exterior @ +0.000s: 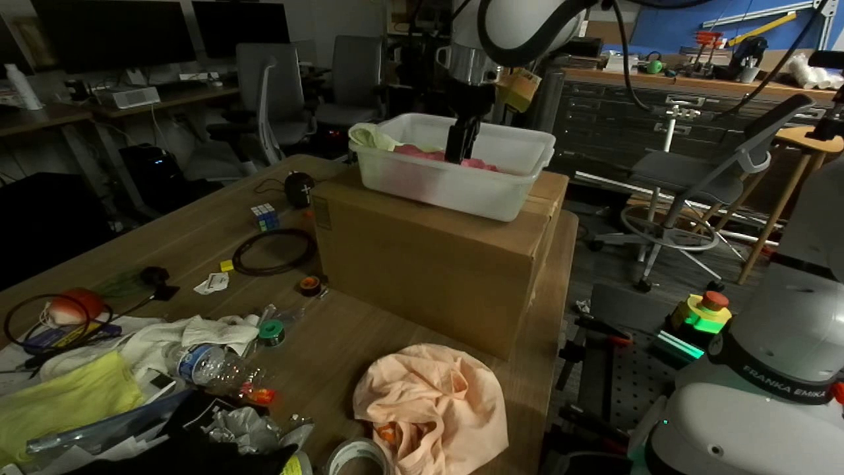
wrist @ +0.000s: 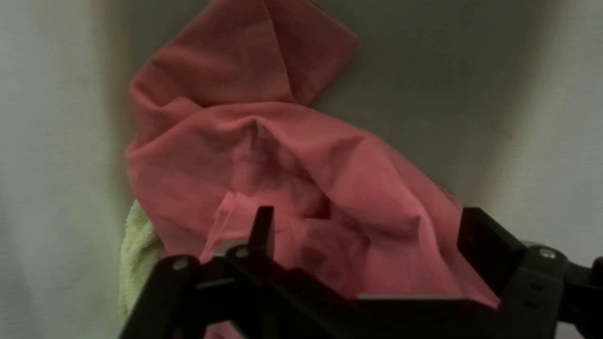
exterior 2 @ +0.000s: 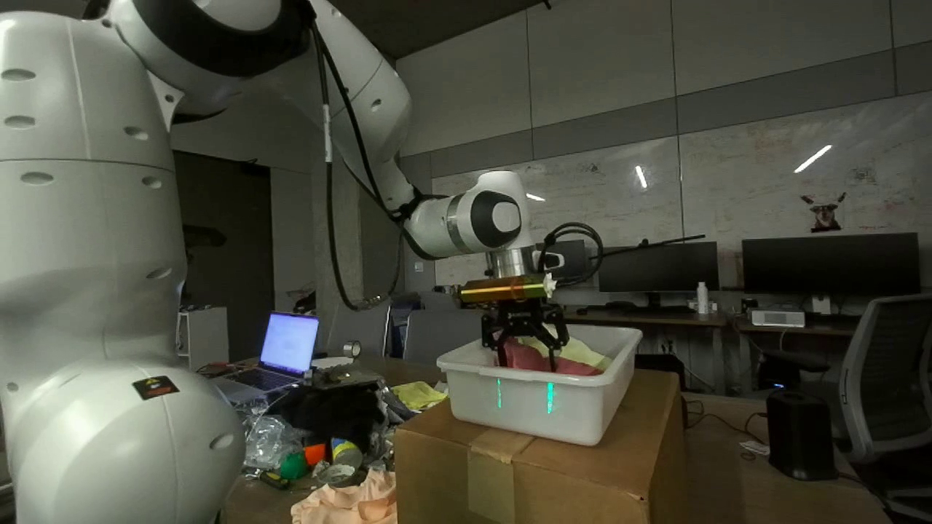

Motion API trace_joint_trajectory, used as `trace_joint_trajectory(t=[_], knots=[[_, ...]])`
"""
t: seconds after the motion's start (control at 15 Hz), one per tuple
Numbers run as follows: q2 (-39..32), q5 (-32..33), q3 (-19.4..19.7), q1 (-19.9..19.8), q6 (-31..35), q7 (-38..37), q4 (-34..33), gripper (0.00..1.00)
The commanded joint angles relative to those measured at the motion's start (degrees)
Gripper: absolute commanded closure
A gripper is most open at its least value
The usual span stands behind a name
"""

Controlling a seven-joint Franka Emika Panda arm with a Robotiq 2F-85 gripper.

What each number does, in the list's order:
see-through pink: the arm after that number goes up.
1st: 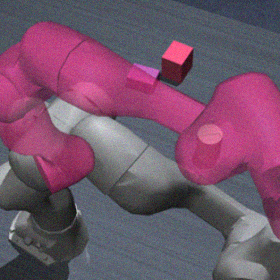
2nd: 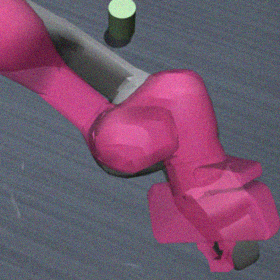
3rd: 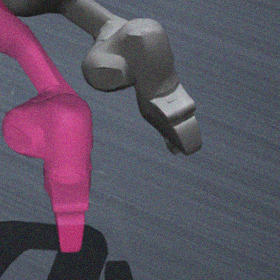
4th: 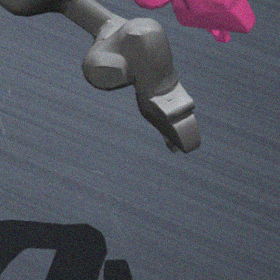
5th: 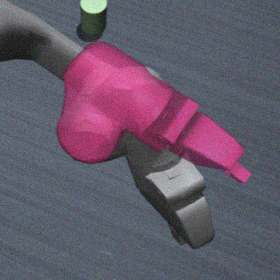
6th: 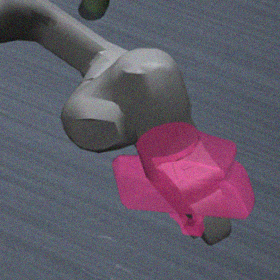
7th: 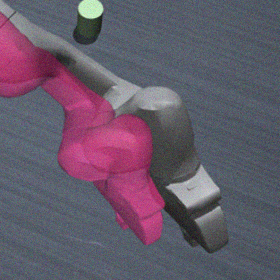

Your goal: Pick the clothes in the box and put them on the table

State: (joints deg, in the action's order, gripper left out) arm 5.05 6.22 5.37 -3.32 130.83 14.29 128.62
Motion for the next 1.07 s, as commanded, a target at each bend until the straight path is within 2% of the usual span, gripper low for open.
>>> trace_joint_trajectory(t=[0.0,0.4,0.47,0.53,1.0], knots=[[-1.0,1.9,0.3,-1.0,3.5,0.6,0.2,0.0],[-2.4,3.5,0.5,-1.9,5.9,0.8,0.4,0.0],[-2.6,3.5,0.5,-2.0,6.3,0.8,0.5,0.09],[-2.7,3.4,0.5,-2.1,6.4,0.9,0.6,0.25],[-2.7,3.3,0.5,-2.2,7.1,1.3,0.9,0.81]])
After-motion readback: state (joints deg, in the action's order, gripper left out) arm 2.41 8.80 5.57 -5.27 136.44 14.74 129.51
